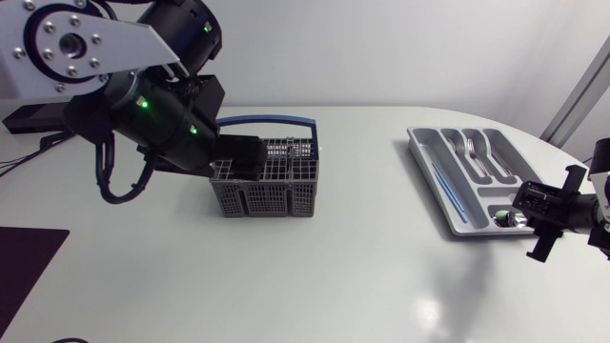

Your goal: Unload the cutlery basket into the drawer organizer.

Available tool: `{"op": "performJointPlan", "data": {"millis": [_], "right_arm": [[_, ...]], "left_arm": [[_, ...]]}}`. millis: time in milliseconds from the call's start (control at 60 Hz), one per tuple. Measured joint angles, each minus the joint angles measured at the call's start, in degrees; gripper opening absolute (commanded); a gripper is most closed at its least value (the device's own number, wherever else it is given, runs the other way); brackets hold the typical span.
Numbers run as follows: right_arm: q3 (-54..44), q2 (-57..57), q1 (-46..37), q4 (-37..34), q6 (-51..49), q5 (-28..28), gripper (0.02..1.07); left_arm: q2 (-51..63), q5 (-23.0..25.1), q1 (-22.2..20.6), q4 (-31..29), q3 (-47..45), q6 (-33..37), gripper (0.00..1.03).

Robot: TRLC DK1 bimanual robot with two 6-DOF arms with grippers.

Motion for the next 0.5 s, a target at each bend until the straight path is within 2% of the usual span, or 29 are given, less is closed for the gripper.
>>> {"op": "performJointPlan", "data": {"millis": [133, 400, 433, 500], "right_arm": [[1.33, 5.31, -2.32, 6.27, -3.56, 0.0, 0.08], [3.13, 12.55, -4.39, 12.02, -7.91, 0.04, 0.08], [3.15, 13.18, -4.5, 12.76, -8.48, 0.04, 0.12], [3.15, 14.01, -4.66, 13.53, -9.35, 0.13, 0.26]], "left_arm": [[-0.85, 0.02, 0.09, 0.22, -0.9, 0.9, 0.99], [-3.04, 0.0, 1.2, 0.81, -3.39, 2.25, 0.99], [-3.3, 0.0, 1.38, 0.92, -3.85, 2.62, 0.99], [-3.74, 0.0, 1.64, 1.07, -4.5, 3.26, 0.99]]}}
